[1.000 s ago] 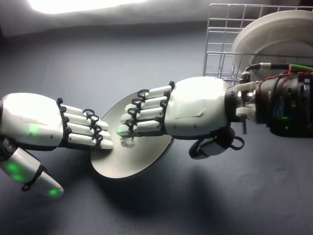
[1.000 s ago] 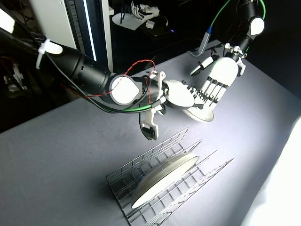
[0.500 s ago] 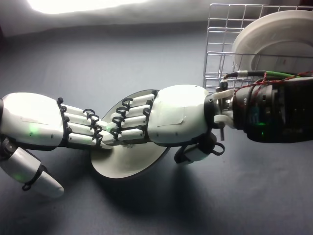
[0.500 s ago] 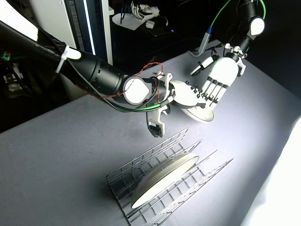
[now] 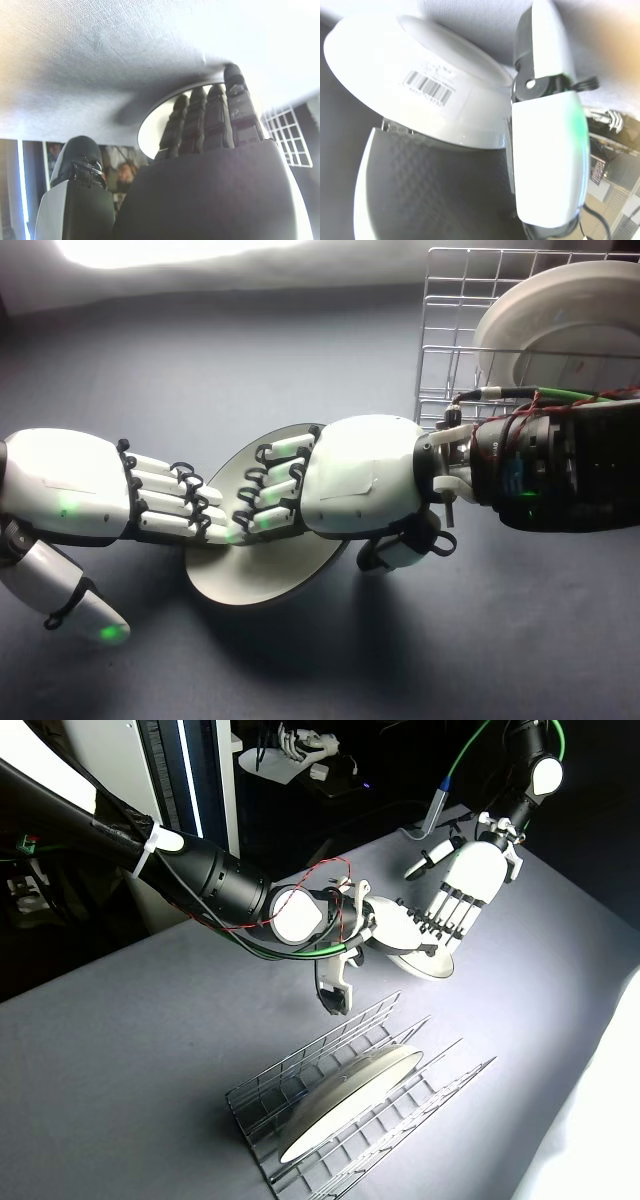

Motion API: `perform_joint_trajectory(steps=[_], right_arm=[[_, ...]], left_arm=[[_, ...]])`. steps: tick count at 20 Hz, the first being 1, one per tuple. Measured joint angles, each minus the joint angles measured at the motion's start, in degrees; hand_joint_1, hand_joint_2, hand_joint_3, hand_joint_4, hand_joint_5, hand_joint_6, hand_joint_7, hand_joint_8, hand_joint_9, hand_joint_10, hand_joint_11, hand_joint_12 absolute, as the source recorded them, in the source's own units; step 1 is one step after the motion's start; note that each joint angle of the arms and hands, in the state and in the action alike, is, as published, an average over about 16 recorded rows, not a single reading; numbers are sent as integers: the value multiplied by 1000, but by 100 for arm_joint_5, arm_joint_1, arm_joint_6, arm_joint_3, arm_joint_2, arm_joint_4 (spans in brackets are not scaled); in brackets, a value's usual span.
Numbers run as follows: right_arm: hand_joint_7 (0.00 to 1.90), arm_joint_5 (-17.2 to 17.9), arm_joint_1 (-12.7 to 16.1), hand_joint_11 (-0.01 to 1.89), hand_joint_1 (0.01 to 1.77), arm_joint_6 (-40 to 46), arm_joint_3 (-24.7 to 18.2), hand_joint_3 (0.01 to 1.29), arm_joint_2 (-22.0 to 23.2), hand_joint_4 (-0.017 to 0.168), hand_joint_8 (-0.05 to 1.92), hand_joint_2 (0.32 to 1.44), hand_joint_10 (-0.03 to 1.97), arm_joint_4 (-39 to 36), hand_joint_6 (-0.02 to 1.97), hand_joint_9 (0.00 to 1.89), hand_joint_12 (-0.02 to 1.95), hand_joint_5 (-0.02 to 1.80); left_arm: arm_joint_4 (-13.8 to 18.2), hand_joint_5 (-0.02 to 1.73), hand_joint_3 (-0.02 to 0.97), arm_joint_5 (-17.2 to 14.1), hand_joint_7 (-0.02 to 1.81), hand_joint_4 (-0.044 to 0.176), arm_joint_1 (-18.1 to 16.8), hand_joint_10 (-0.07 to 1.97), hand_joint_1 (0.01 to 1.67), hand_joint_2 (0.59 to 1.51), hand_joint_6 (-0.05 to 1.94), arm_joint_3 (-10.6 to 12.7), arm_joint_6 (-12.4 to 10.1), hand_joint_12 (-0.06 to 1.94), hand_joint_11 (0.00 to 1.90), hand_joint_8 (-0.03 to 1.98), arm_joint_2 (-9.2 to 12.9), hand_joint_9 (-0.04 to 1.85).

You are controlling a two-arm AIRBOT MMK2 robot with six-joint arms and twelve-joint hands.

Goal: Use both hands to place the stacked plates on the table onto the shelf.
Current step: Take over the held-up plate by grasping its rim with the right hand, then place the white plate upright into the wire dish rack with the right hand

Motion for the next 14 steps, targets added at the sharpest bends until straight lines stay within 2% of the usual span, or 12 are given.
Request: perform_joint_trajectory(steps=[8,14], right_arm=[[677,243,16,472,1343,-30,29,12,3,-4,247,970,476,51,322,657,1386,625],[855,411,80,797,1352,-43,-129,11,193,-7,505,955,831,124,556,845,1377,778]], left_arm=[[16,75,7,-59,69,-4,-211,-22,14,1176,-16,-9,-49,109,64,-6,104,41],[-74,89,7,-128,83,-2,-627,-3,14,1177,2,-104,-73,104,54,-1,418,69]])
